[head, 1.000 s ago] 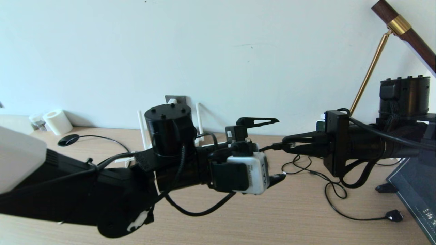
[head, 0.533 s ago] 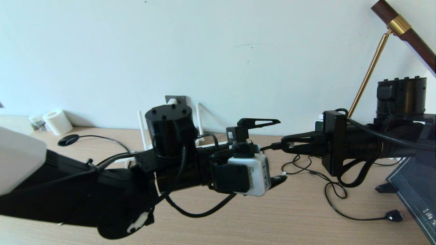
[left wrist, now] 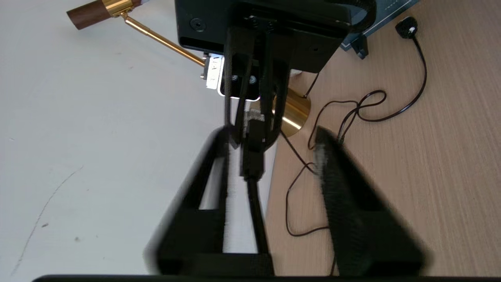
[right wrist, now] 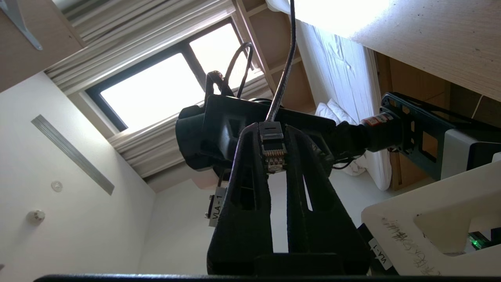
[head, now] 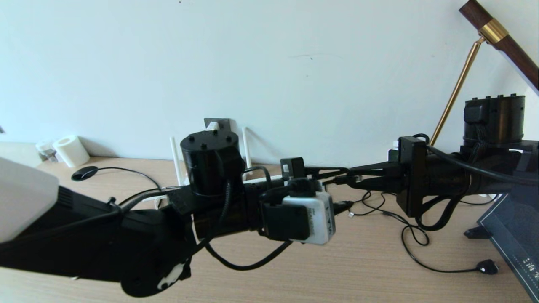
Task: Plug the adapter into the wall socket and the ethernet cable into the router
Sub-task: Hand it to the other hand
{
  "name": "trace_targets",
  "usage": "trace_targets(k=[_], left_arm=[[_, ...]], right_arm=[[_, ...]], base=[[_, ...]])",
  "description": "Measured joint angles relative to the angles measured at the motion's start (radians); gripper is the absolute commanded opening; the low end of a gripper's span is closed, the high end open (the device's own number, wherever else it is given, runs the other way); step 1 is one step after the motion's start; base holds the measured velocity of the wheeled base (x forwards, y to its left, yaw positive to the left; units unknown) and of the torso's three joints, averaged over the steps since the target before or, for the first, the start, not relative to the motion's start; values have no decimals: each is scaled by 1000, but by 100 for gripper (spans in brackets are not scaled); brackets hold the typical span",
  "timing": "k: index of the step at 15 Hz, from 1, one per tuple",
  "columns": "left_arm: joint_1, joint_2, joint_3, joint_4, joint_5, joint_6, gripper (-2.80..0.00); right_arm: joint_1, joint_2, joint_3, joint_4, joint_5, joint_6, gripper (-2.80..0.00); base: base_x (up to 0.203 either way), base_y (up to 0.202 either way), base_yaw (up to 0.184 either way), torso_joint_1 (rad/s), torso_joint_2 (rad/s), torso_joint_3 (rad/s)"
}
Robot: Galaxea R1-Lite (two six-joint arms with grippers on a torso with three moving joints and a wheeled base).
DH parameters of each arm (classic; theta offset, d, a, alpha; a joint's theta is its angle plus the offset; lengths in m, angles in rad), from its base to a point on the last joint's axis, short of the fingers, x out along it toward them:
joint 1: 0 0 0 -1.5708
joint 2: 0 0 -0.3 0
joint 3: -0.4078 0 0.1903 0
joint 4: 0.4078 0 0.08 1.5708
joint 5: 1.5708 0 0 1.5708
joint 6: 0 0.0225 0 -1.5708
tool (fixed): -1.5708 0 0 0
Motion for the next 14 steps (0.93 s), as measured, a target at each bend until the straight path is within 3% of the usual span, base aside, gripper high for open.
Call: trace_targets(k=[14], left_arm=[[-4,10,-1,0,0,0,-280]], right_arm=[[0,7,-5,-1,0,0,-280]], base=[[0,0,0,0,0,0]])
